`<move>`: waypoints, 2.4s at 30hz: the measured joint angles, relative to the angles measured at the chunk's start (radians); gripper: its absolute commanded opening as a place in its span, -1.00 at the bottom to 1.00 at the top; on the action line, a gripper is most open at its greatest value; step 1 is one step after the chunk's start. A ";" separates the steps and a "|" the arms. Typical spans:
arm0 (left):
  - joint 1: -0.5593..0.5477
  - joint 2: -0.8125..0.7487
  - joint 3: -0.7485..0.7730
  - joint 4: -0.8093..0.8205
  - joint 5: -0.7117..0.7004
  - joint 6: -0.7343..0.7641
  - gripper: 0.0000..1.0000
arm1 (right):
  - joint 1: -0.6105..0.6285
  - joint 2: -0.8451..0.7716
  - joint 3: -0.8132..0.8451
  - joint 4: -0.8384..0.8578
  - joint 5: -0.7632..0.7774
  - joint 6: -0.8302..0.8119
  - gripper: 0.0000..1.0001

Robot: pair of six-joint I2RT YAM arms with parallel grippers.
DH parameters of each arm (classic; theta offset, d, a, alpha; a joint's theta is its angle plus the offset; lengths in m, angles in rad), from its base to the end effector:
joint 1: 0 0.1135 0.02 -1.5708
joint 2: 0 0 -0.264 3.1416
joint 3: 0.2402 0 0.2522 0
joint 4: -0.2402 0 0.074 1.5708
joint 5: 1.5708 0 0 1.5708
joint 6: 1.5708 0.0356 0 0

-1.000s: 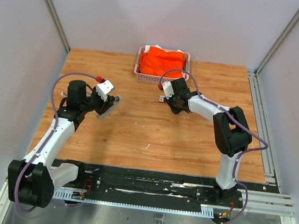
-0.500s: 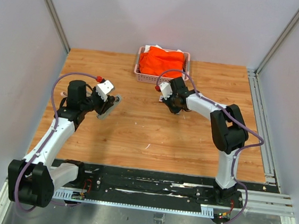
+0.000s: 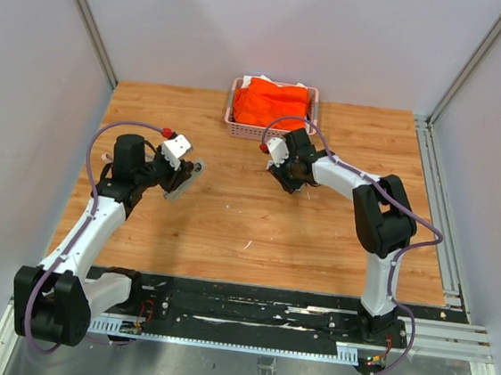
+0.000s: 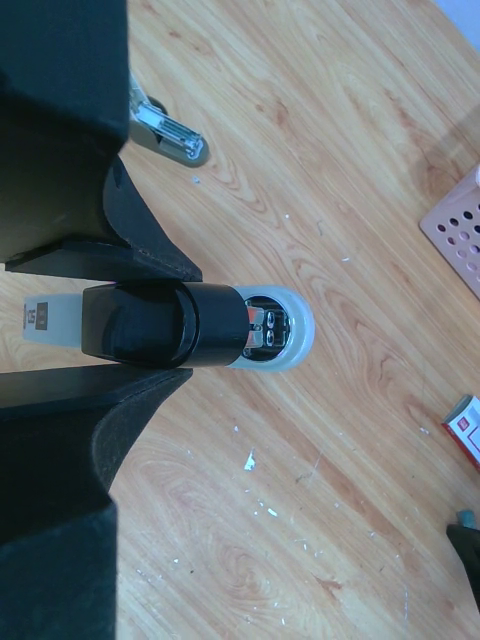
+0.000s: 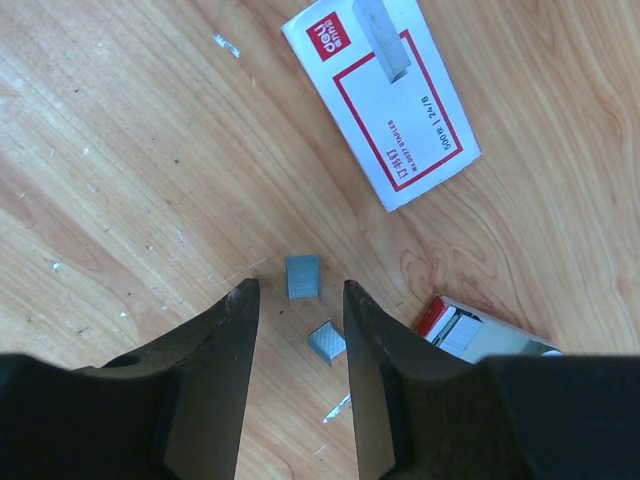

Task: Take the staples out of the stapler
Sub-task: Move the staple to the center of the board, then unload the staple at the center of the board.

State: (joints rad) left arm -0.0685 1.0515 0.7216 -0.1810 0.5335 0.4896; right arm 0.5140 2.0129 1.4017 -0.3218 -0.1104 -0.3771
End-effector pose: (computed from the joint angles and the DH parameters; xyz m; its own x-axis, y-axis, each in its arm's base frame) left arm 0.2297 -0.0339 0.2689 -0.1947 0.4192 -0.8868 0.6720 0.7156 0.1908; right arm 0.3752 0.2164 0.1728 -0.4495 -0.6741 -0.5862 -0.7650 0.6292 -0.1370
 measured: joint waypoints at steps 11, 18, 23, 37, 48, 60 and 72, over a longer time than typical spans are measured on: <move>-0.011 0.022 0.000 -0.001 0.085 0.006 -1.00 | 0.000 -0.180 0.000 -0.060 -0.081 0.003 0.08; -0.130 0.099 0.017 -0.034 0.094 0.069 -1.00 | 0.000 -0.313 0.000 -0.061 -0.243 0.065 0.08; -0.218 0.163 0.044 -0.055 0.077 0.119 -1.00 | 0.000 -0.319 -0.031 -0.015 -0.414 0.212 0.13; -0.400 0.236 0.092 -0.029 -0.002 0.138 -1.00 | 0.000 -0.273 -0.207 0.237 -0.644 0.626 0.15; -0.440 0.266 0.092 0.005 -0.043 0.108 -1.00 | 0.000 -0.195 -0.231 0.307 -0.686 0.714 -0.07; -0.453 0.270 0.090 0.030 -0.072 0.079 -1.00 | 0.000 -0.157 -0.233 0.318 -0.698 0.759 -0.31; -0.454 0.266 0.090 0.074 -0.090 0.051 -0.99 | 0.000 -0.116 -0.244 0.327 -0.704 0.783 -0.32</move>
State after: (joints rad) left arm -0.5224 1.3174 0.8112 -0.1074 0.4435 0.5407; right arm 0.5140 1.8965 1.1576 0.0055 -0.8143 0.4057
